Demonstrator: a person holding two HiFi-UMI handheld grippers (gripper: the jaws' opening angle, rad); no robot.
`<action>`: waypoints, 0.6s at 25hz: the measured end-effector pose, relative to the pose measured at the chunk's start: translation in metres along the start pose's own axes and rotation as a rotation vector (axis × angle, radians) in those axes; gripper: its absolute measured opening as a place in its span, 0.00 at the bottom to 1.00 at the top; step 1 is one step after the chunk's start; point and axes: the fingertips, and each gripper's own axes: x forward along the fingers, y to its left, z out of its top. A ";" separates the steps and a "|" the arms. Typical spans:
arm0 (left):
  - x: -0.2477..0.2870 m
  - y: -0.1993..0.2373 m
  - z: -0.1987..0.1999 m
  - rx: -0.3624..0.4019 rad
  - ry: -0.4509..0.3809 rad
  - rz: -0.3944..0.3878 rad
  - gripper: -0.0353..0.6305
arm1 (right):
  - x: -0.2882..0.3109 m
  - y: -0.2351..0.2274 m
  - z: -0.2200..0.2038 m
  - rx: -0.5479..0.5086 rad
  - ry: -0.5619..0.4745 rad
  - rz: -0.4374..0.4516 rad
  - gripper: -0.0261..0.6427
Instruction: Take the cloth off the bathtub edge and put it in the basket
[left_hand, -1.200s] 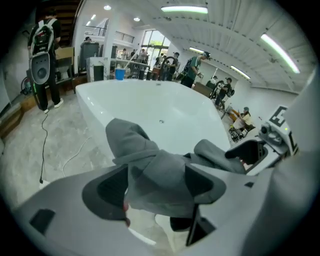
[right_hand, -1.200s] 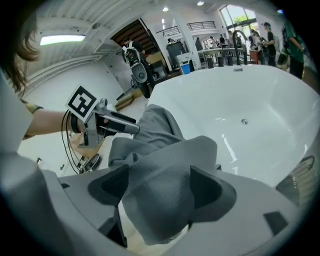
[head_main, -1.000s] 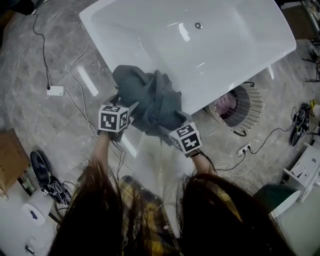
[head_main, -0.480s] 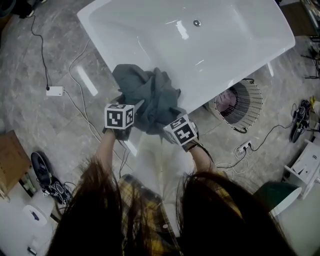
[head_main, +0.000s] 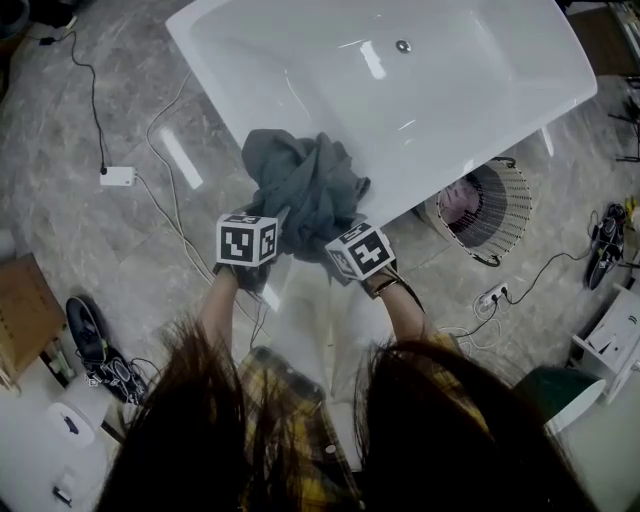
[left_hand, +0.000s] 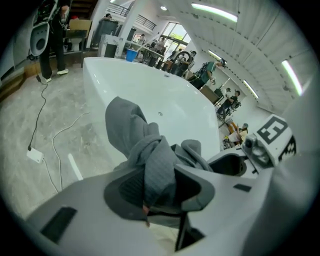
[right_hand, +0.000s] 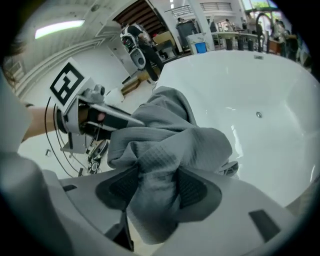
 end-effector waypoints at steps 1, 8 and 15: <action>-0.002 -0.003 -0.004 0.015 0.014 -0.007 0.25 | 0.001 0.001 0.003 0.038 -0.014 0.005 0.40; -0.010 -0.035 -0.022 0.109 0.108 -0.102 0.16 | -0.003 0.009 0.018 0.151 -0.101 -0.022 0.22; -0.019 -0.048 -0.027 0.067 0.125 -0.186 0.16 | -0.013 0.013 0.020 0.185 -0.166 -0.001 0.18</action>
